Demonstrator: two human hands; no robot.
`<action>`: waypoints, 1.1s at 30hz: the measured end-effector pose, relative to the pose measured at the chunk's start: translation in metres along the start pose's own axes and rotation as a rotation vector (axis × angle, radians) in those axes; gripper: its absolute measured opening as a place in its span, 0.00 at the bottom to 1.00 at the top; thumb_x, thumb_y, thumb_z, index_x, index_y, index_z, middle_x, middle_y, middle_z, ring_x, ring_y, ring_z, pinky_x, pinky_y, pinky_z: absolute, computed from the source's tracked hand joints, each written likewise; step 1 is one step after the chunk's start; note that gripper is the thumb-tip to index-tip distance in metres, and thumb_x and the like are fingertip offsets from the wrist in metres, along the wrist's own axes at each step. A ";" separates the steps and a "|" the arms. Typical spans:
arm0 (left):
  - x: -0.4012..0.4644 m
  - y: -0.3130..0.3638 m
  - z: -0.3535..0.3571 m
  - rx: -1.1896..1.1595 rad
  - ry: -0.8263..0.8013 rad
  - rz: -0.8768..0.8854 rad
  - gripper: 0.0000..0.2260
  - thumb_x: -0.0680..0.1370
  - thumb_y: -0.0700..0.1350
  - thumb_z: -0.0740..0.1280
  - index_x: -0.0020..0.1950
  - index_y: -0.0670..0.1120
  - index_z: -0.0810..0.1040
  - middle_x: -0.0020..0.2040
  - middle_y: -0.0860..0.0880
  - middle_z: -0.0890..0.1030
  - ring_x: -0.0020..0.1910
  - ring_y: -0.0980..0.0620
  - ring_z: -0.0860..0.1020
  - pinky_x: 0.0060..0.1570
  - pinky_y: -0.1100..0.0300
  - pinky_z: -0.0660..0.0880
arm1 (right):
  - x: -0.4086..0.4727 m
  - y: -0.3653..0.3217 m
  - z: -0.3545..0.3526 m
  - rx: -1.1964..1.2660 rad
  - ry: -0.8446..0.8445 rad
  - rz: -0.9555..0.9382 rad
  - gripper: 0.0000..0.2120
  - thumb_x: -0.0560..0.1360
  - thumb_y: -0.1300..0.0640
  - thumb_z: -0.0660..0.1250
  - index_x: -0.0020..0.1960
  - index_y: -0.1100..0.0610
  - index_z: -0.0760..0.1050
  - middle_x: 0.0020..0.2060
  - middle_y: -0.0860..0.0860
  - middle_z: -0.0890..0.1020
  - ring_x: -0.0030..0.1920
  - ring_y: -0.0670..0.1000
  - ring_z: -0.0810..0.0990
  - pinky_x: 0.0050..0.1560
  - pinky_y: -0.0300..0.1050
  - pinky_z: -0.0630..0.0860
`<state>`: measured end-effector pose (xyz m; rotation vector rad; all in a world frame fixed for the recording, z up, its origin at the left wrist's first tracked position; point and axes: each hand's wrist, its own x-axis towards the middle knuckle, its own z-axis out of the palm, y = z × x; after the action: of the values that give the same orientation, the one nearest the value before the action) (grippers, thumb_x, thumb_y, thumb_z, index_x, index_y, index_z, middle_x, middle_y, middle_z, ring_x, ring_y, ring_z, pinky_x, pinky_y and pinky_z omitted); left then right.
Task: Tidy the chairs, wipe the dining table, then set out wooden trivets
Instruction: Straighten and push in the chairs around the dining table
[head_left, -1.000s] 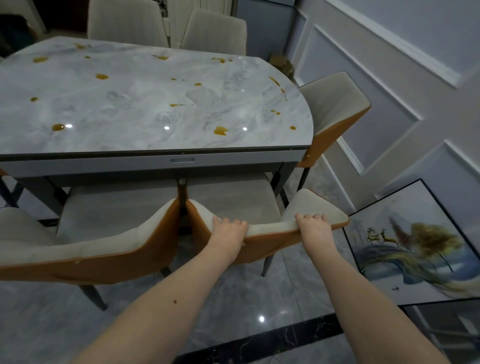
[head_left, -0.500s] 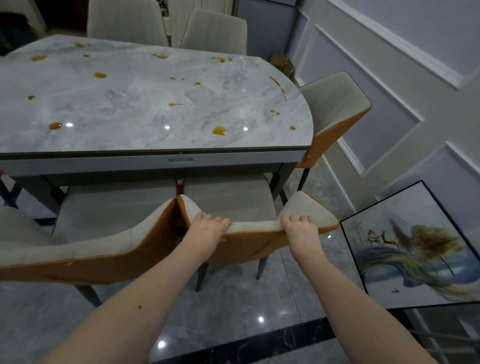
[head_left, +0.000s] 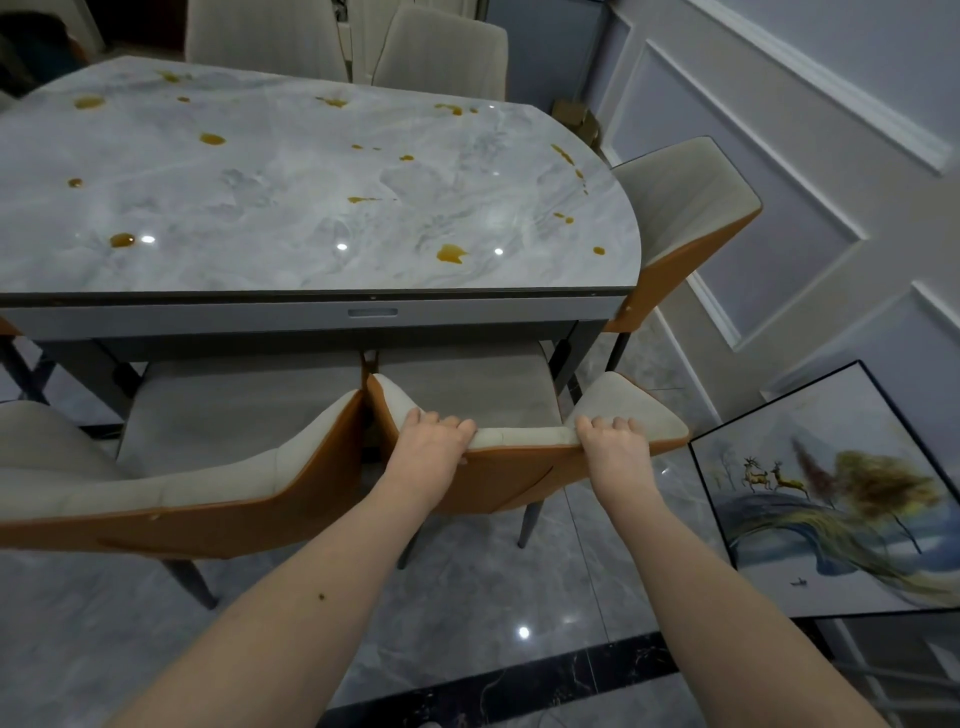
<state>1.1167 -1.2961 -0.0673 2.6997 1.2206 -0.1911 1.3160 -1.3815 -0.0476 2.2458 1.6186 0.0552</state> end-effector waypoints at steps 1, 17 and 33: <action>0.000 0.000 0.000 -0.002 -0.004 -0.005 0.13 0.80 0.47 0.62 0.64 0.50 0.68 0.63 0.48 0.75 0.65 0.46 0.70 0.71 0.46 0.59 | 0.000 -0.001 0.000 -0.002 -0.004 0.006 0.21 0.74 0.65 0.65 0.65 0.56 0.65 0.55 0.54 0.78 0.59 0.59 0.75 0.67 0.55 0.66; 0.005 -0.001 0.001 -0.026 0.004 -0.008 0.17 0.78 0.48 0.65 0.65 0.50 0.68 0.63 0.48 0.75 0.65 0.46 0.71 0.71 0.47 0.60 | 0.001 -0.006 -0.008 -0.022 -0.026 0.043 0.23 0.74 0.64 0.66 0.67 0.57 0.64 0.58 0.55 0.77 0.62 0.59 0.74 0.68 0.56 0.65; -0.001 0.006 0.004 -0.058 0.015 -0.040 0.16 0.78 0.50 0.66 0.63 0.49 0.69 0.62 0.47 0.76 0.64 0.46 0.72 0.70 0.49 0.60 | 0.000 -0.002 -0.006 0.000 -0.059 0.051 0.23 0.73 0.64 0.68 0.65 0.56 0.66 0.57 0.55 0.78 0.60 0.58 0.74 0.67 0.56 0.67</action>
<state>1.1199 -1.3013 -0.0701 2.6333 1.2654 -0.1380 1.3127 -1.3793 -0.0422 2.2664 1.5317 0.0021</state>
